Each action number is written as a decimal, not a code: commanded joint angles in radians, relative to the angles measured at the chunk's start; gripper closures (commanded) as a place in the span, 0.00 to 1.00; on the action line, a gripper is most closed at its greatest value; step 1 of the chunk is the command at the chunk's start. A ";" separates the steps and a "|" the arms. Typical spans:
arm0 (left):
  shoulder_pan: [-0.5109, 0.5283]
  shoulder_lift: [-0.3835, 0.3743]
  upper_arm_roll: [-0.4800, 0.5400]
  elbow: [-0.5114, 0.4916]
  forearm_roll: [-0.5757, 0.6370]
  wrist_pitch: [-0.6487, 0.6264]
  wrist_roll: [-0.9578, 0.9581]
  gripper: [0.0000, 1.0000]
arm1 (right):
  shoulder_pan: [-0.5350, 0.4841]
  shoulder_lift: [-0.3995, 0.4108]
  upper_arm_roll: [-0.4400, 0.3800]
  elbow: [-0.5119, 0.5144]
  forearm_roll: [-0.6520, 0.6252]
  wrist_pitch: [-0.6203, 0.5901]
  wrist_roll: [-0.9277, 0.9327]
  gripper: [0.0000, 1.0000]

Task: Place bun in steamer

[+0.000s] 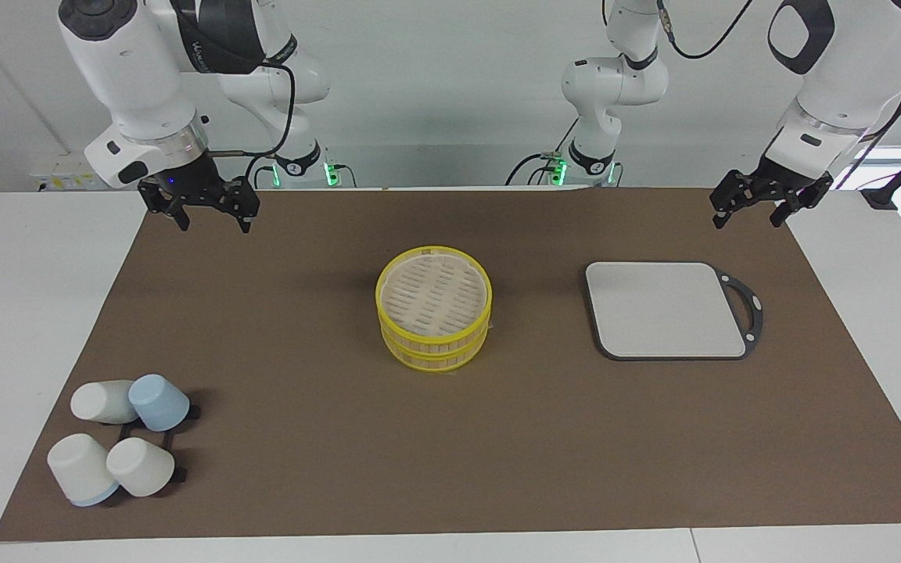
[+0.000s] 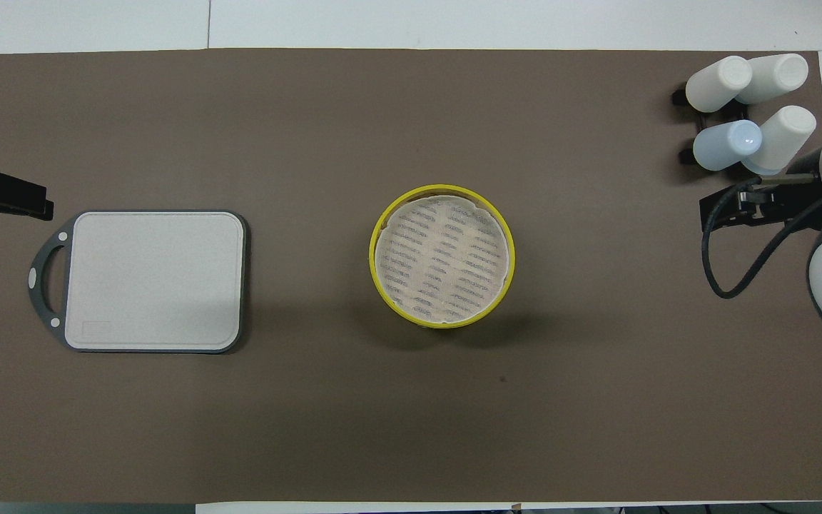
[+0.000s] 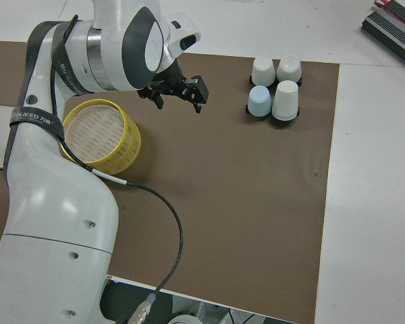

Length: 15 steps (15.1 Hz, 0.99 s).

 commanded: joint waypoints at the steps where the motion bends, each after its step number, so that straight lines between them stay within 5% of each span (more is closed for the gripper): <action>1: -0.003 -0.021 0.000 -0.030 0.012 0.021 0.008 0.00 | -0.027 -0.013 0.000 -0.011 0.052 0.024 -0.017 0.00; 15: -0.003 -0.023 0.000 -0.032 0.012 0.013 0.011 0.00 | -0.120 0.004 -0.016 0.057 0.058 -0.058 -0.021 0.00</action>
